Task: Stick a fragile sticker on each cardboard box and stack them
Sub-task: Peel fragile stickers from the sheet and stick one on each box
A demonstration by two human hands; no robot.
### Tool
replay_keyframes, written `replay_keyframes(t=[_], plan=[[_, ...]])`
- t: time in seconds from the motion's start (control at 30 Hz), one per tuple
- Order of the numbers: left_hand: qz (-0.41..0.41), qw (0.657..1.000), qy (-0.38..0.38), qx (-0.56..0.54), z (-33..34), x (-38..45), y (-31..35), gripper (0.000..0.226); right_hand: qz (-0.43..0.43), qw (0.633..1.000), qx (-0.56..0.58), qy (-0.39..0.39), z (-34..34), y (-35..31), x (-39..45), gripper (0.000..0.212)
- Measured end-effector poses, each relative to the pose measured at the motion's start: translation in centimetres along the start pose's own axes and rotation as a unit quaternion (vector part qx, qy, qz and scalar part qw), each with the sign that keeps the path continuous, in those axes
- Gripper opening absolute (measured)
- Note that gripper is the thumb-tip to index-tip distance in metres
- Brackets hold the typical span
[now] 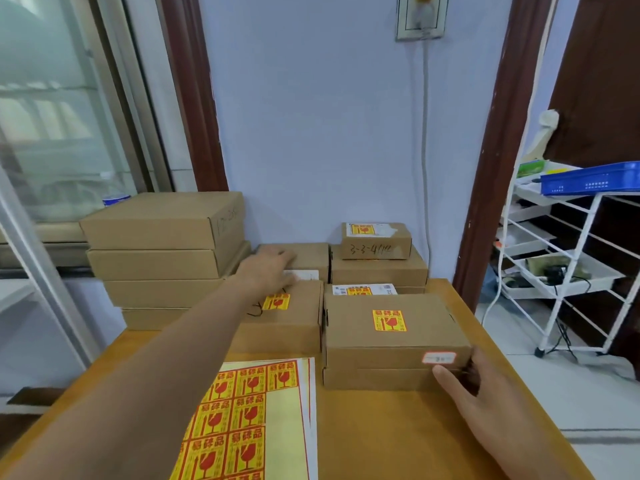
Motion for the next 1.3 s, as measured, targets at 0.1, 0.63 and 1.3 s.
replay_keyframes(t=[0.1,0.63,1.3], plan=[[0.0,0.998,-0.015,-0.065,0.9,1.5,-1.4,0.075,-0.02,1.0,0.002,0.008,-0.2,0.1,-0.2,0.045],[0.038,0.989,0.135,0.052,-2.7,0.3,1.2,0.056,-0.065,0.998,-0.005,0.009,0.0,0.0,-0.5,0.052],[0.125,0.968,0.218,0.019,-8.7,-28.8,13.8,0.06,-0.073,0.992,0.103,0.002,-0.1,1.0,-1.4,0.07]])
Point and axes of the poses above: each hand's wrist, its own x-axis towards the middle knuckle, its own z-axis out of the palm, y = z × x, the point moved 1 cm from there along x, towards the middle knuckle, and after that the axes turned 3 degrees about y, right-handed, at the moved point
